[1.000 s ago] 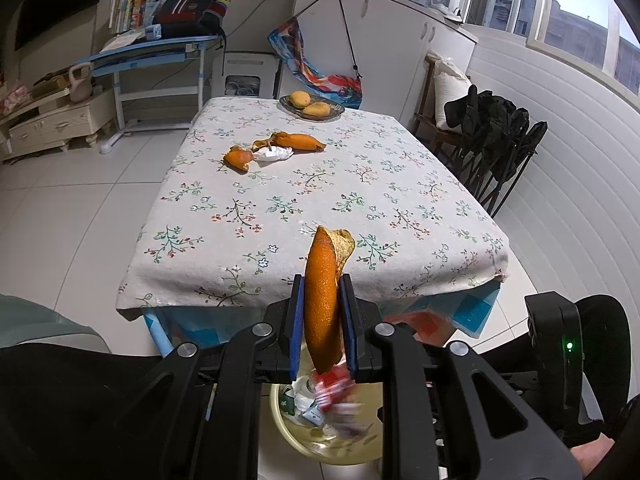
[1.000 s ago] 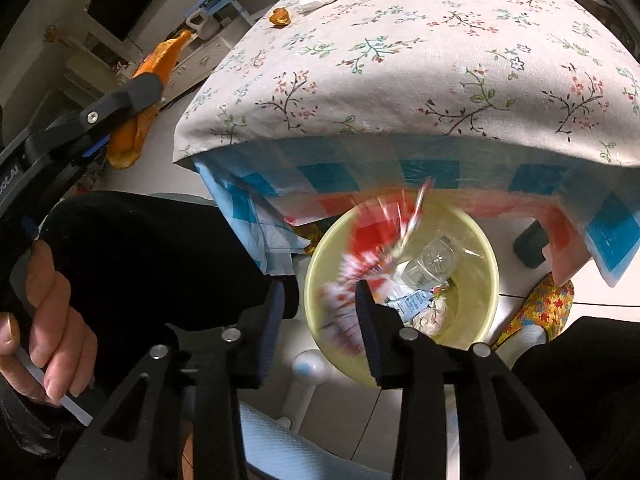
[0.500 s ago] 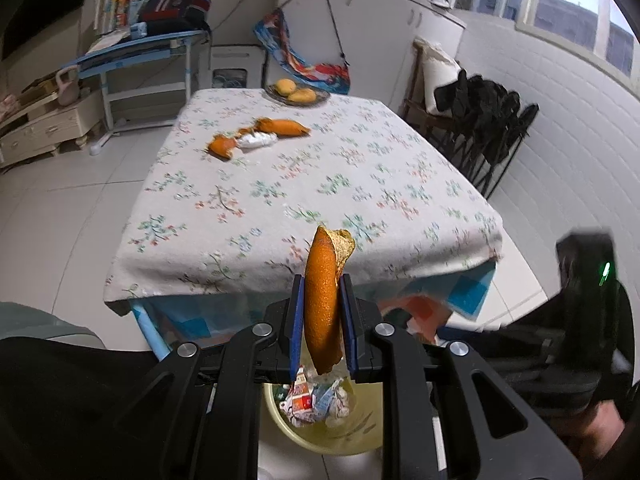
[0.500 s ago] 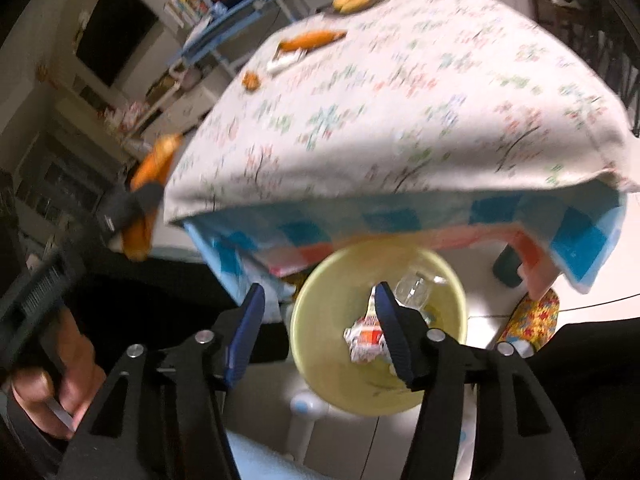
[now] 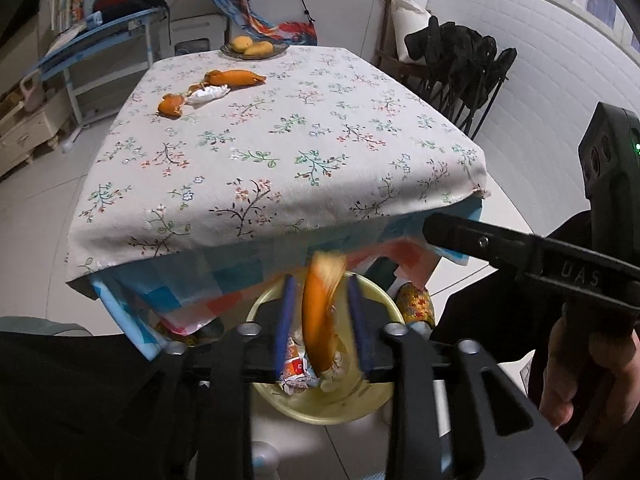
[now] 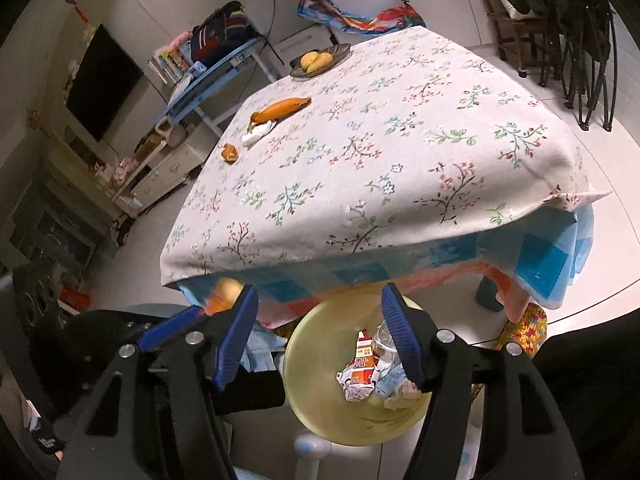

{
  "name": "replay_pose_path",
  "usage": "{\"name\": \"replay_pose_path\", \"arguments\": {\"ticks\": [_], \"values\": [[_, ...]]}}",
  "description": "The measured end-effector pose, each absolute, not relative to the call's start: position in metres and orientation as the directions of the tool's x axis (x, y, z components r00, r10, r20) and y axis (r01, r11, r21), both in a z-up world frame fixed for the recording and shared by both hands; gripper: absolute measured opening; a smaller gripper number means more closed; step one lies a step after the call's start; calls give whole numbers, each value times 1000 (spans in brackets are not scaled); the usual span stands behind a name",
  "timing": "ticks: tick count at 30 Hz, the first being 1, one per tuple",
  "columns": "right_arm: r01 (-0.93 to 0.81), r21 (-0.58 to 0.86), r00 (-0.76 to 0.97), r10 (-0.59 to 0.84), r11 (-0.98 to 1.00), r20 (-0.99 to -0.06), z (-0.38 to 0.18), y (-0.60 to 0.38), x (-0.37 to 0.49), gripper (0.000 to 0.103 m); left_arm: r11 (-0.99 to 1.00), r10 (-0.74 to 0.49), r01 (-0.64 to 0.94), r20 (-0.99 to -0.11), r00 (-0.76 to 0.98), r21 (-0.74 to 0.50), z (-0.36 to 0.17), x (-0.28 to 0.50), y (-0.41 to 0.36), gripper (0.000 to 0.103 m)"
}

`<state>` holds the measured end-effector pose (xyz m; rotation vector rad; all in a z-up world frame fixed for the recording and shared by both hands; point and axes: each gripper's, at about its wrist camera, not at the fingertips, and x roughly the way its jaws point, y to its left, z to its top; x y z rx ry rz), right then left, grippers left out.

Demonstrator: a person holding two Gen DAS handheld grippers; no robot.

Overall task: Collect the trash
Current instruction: 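Open the right tool over the basin while the left tool drops the peel in, then raise both open tools from the basin and move them back over the table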

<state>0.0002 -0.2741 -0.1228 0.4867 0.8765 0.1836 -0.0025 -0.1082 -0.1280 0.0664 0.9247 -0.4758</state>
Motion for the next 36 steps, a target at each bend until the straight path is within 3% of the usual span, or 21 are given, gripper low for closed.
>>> {"name": "replay_pose_path", "arguments": {"ticks": [3,18,36], "values": [[45,482,635,348,875,-690,-123,-276,0,64,900,-355,416,-777,520,-132,-126,-3,-108,43],[21,441,668,316,897,-674,-115,-272,-4,64,958,-245,278,-711,659,-73,-109,3,-85,60],[10,428,670,312,904,-674,-115,-267,-5,64,968,-212,247,-703,679,-54,-107,5,-83,67]]}}
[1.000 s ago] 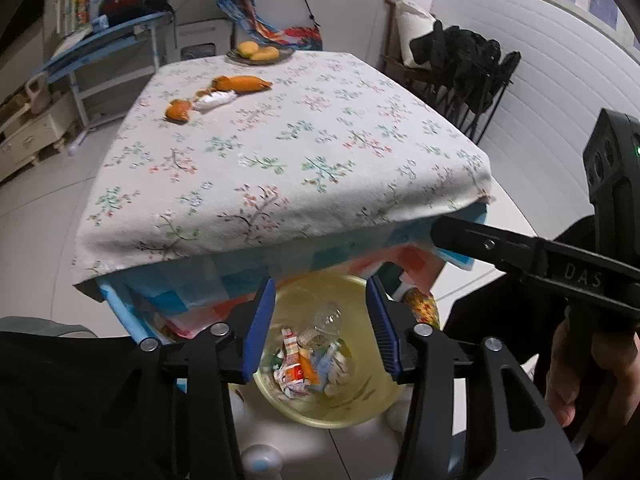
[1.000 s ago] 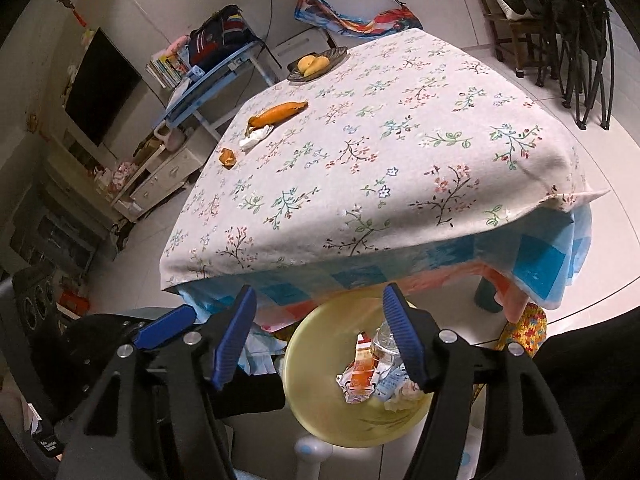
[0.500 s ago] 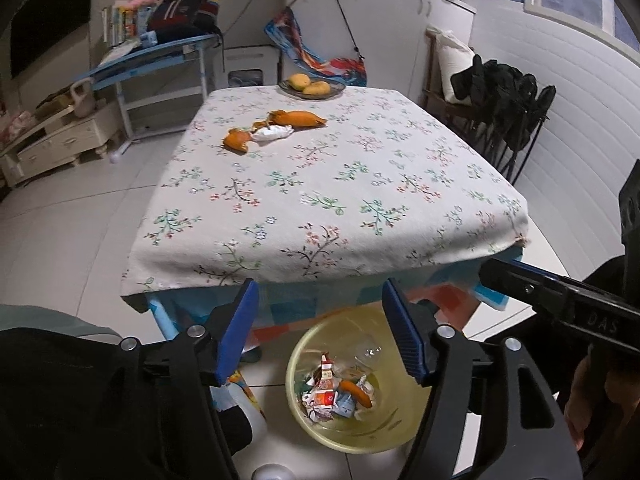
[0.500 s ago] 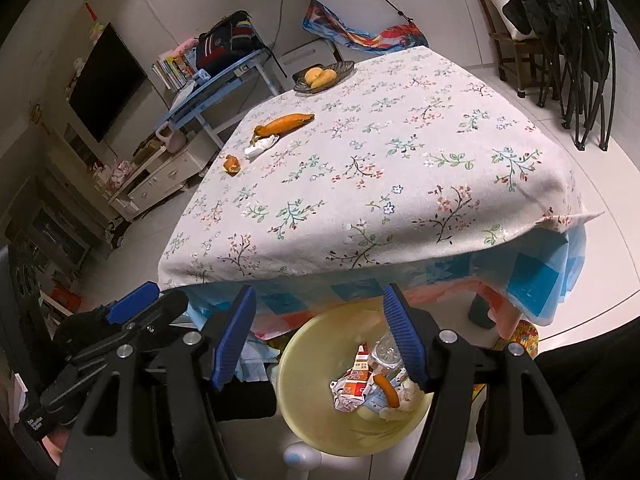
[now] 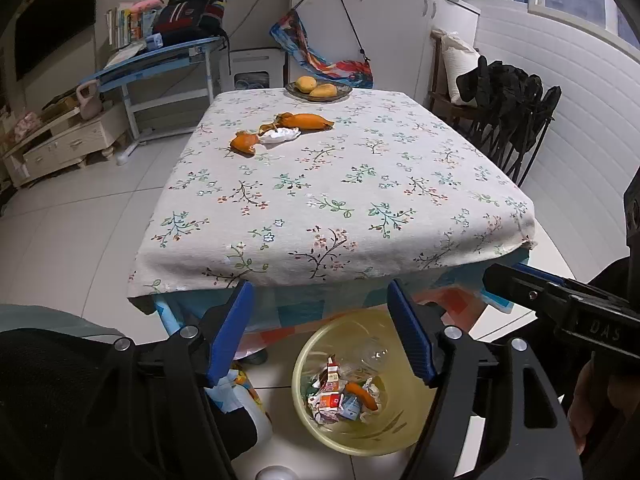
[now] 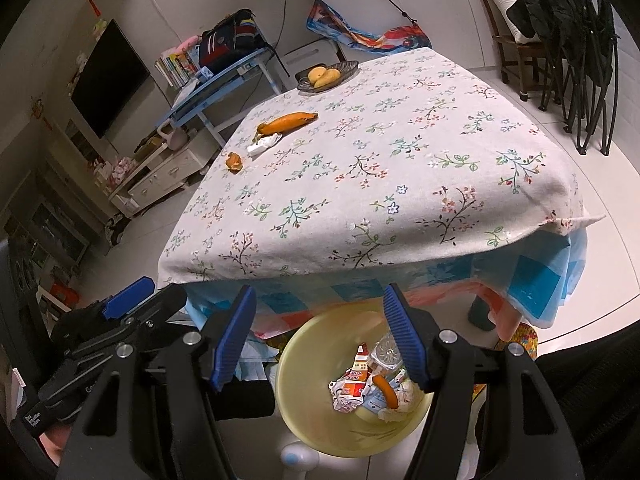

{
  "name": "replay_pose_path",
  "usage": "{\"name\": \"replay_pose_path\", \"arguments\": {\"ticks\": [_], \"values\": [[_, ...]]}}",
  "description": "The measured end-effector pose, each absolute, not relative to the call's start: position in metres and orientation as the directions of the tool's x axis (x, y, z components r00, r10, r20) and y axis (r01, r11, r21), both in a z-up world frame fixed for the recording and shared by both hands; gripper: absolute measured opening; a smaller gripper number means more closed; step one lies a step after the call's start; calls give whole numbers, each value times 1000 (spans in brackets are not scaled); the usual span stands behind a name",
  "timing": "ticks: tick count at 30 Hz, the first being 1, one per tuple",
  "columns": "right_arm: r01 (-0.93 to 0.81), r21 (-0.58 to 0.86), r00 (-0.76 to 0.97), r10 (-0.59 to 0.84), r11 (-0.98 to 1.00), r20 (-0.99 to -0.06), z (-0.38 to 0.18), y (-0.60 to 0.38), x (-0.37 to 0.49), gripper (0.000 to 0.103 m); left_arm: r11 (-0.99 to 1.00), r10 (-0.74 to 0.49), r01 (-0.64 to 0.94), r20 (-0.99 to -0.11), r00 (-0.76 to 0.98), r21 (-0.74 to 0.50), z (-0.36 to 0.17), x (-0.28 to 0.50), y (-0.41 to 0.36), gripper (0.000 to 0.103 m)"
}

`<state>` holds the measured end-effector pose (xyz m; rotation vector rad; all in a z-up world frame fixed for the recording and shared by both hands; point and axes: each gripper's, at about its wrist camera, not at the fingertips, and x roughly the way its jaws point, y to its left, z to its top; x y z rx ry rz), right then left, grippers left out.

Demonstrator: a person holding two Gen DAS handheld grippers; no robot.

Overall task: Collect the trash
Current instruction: 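Raise both open tools from the basin and move them back over the table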

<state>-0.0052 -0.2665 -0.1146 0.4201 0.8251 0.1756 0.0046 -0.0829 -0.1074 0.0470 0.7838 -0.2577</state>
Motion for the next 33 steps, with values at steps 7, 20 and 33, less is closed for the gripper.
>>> {"name": "replay_pose_path", "arguments": {"ticks": [7,20,33], "values": [[2,427,669,316,904,-673,-113,-263,-3,64,971,-213,228,-703,679,-73,-105,8,-77,68],[-70,417,652,357,906,-668,-106,-246,15,64,983,-169,63,-707,687,-173,-90,55,-24,68],[-140,379,610,381,915,-695,-105,-229,77,64,981,-162,34,-726,669,-188,-82,145,-16,68]]}}
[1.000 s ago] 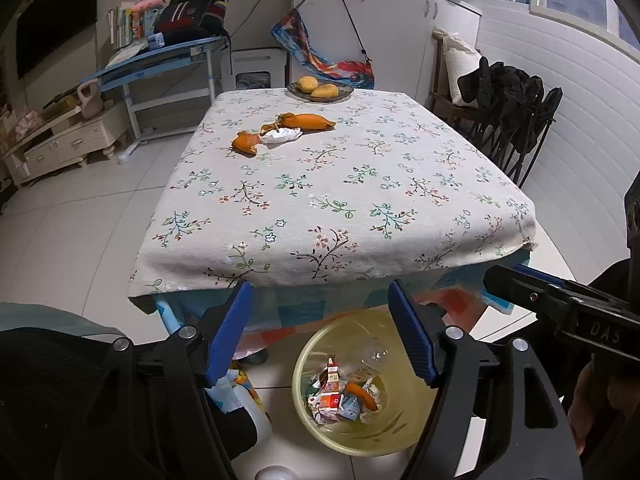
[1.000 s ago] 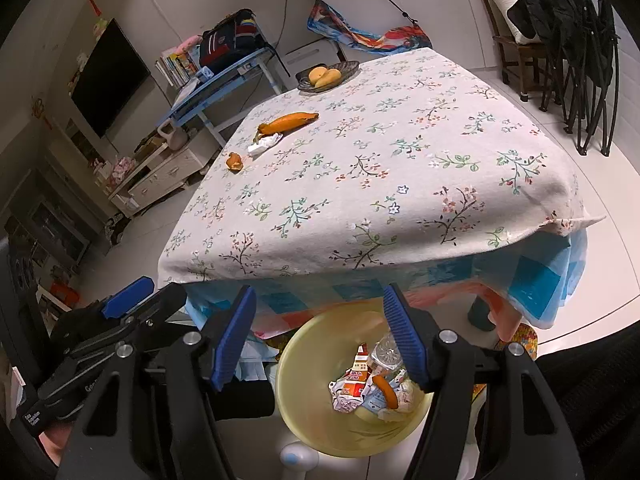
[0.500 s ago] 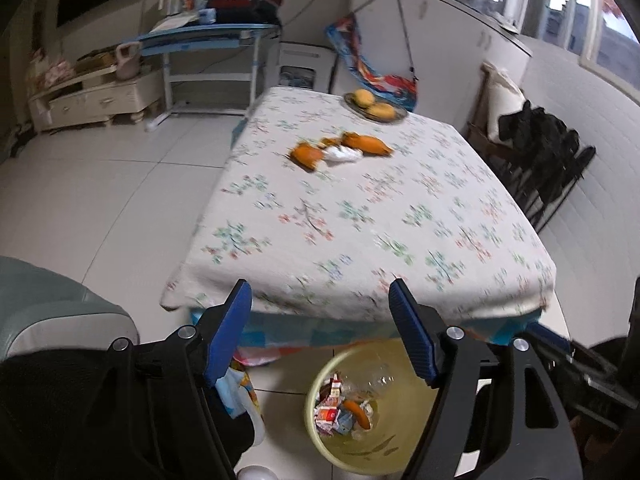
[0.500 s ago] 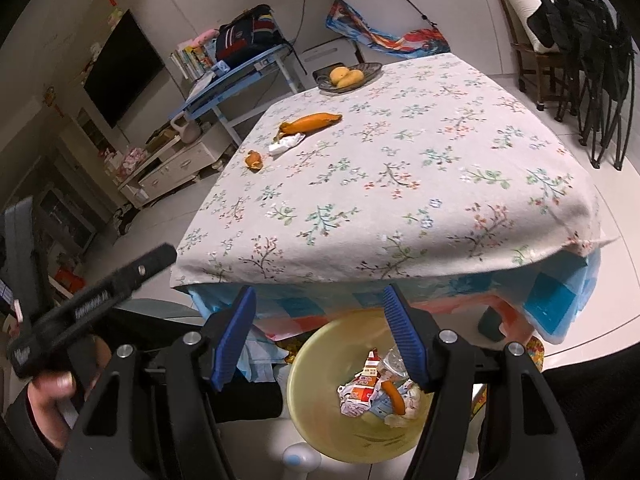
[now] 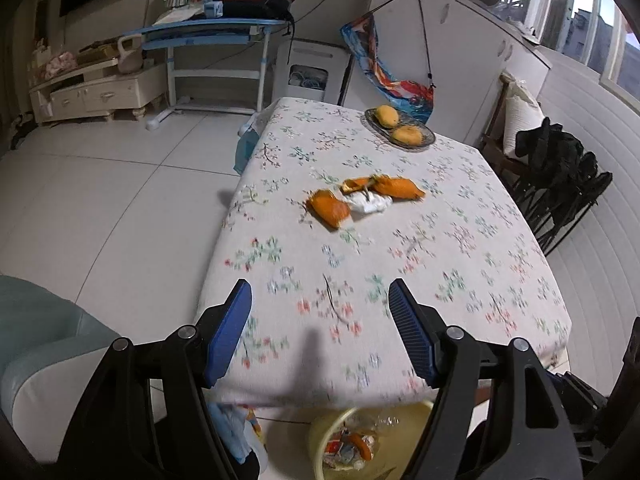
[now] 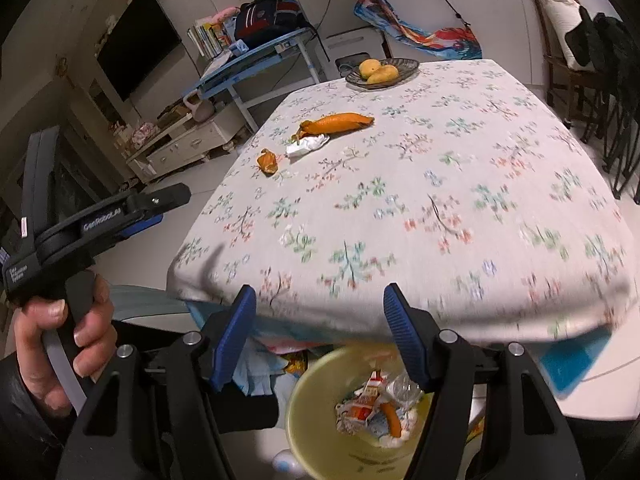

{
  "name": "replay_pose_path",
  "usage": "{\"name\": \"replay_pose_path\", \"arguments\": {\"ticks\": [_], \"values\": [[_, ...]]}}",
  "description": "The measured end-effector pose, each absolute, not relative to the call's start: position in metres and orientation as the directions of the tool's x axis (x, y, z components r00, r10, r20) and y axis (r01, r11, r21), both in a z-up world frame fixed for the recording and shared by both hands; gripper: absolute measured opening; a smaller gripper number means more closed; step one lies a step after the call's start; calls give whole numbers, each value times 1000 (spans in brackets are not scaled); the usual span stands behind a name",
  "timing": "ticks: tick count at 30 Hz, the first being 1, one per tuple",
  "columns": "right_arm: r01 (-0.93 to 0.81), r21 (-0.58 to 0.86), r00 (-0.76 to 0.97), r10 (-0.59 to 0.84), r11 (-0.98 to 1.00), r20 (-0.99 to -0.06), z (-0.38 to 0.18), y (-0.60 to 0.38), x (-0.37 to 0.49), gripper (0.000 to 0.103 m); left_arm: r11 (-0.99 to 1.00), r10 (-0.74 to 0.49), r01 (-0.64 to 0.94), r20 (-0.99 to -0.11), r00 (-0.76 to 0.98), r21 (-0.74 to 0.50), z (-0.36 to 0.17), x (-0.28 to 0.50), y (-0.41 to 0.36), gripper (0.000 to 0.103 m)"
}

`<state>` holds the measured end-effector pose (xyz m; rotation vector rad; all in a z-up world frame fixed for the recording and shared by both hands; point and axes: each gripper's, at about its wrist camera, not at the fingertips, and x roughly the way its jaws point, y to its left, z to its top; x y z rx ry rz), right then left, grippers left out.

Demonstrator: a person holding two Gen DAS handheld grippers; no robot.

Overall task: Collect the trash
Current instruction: 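Raise both open tools from the basin and move them back over the table, then grasp an orange peel with the left tool while the right tool grasps the white tissue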

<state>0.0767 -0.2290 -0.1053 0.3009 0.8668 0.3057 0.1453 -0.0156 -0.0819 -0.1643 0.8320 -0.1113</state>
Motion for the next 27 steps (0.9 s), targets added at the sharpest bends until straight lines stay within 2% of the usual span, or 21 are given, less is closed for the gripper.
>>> {"name": "replay_pose_path", "arguments": {"ticks": [18,27], "values": [[-222,358,554,419,907,-719,-115,-189,210,64,972,-134,-71,-776,616,-223,-100,224,-9,68],[-180,366,539,403,913,-740,-128,-167,263,64,960,-114,-135,-783,612,-245,-104,237,6,68]]}}
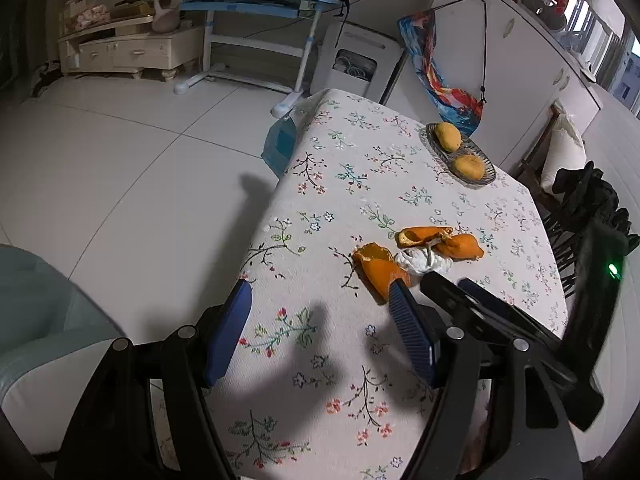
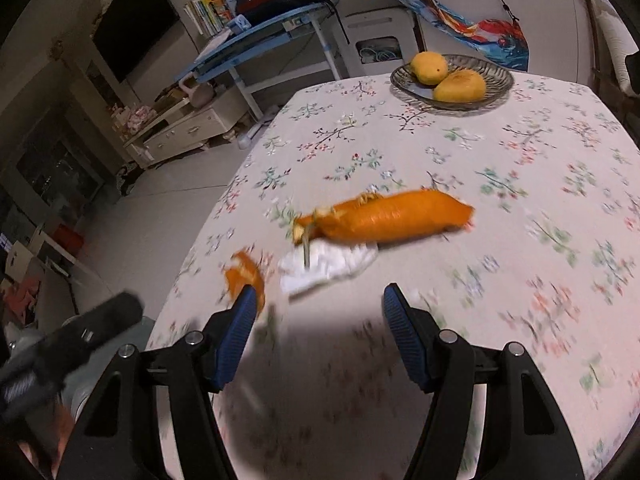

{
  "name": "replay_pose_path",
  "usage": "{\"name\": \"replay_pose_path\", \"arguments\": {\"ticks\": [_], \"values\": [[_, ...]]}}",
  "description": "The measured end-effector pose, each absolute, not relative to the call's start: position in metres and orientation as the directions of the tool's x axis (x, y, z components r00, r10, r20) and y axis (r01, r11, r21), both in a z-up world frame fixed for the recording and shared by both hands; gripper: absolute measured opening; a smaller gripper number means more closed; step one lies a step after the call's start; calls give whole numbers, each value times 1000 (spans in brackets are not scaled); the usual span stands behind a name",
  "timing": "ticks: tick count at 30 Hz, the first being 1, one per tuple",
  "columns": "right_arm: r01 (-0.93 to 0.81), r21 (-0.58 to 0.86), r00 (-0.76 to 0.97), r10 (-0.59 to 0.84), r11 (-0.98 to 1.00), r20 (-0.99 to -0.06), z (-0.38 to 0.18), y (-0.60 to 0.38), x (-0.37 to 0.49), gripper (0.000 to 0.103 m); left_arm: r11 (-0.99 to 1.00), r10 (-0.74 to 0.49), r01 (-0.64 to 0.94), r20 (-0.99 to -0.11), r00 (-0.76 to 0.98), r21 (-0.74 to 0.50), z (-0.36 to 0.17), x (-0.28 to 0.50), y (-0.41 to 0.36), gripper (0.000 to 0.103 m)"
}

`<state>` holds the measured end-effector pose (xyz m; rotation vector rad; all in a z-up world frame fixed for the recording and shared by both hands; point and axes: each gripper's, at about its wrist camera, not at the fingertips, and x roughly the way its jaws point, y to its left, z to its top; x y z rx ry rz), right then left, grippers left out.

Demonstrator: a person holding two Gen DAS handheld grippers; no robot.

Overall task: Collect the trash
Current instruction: 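Grasp an orange peel with the left tool while the right tool grasps the white tissue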

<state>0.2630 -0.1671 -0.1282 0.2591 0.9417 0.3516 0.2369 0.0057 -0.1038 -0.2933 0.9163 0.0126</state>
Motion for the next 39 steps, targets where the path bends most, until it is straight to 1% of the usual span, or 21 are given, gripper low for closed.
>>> {"name": "replay_pose_path", "arguments": {"ticks": [2,4,6,7,9,14,18,25,26,27,28,29,30,31,32,33,35,39], "values": [[-183,346,549,387,920,-741,-129,-162,268,64,965,-111,-121,-785,609,-231,-105,242,2,68],[-195,316,553,370,929,-747,-129,-160,272,58,970,-112,-105,-788,606,-219,-106,245,-3,68],[-220,279,548,355,935,-758,-128,-159,273,44,973,-117,-91,-793,597,-213,-109,251,-8,68],[-243,254,541,348,936,-766,-128,-160,273,42,973,-120,-89,-795,594,-213,-110,252,-10,68],[-284,234,519,354,930,-778,-127,-163,271,34,974,-125,-82,-801,586,-213,-113,256,-14,68],[-373,218,426,375,902,-823,-124,-177,251,25,976,-134,-68,-814,566,-208,-121,265,-26,68],[-399,211,386,372,892,-844,-123,-192,230,25,983,-113,-56,-821,559,-174,-128,274,-40,68],[-351,255,404,391,901,-827,-124,-214,222,24,993,-46,-66,-828,559,-100,-139,293,-51,67],[-345,264,403,396,901,-825,-124,-215,223,24,994,-41,-64,-829,557,-93,-141,294,-52,62],[-332,265,415,392,905,-821,-123,-217,224,24,994,-41,-59,-833,552,-88,-144,295,-53,53],[-320,257,435,383,912,-815,-120,-219,224,26,996,-29,-54,-827,561,-72,-143,295,-54,48],[-306,262,461,383,915,-801,-116,-222,225,30,997,-36,-36,-828,559,-67,-144,295,-55,34],[-299,276,466,392,914,-793,-114,-223,227,33,997,-44,-25,-827,560,-69,-143,295,-55,27],[-289,298,469,406,910,-784,-112,-225,230,34,997,-60,-9,-827,559,-79,-142,294,-56,27],[-283,315,468,417,906,-779,-112,-225,232,38,997,-65,-1,-826,560,-79,-143,293,-55,25],[-279,328,466,426,902,-776,-114,-224,233,40,997,-71,12,-825,561,-78,-142,292,-56,24],[-272,366,478,455,890,-751,-113,-221,235,40,996,-91,31,-827,555,-89,-141,289,-57,22],[-330,353,531,481,875,-698,-93,-201,241,41,992,-116,25,-828,548,-122,-135,276,-47,21]]}}
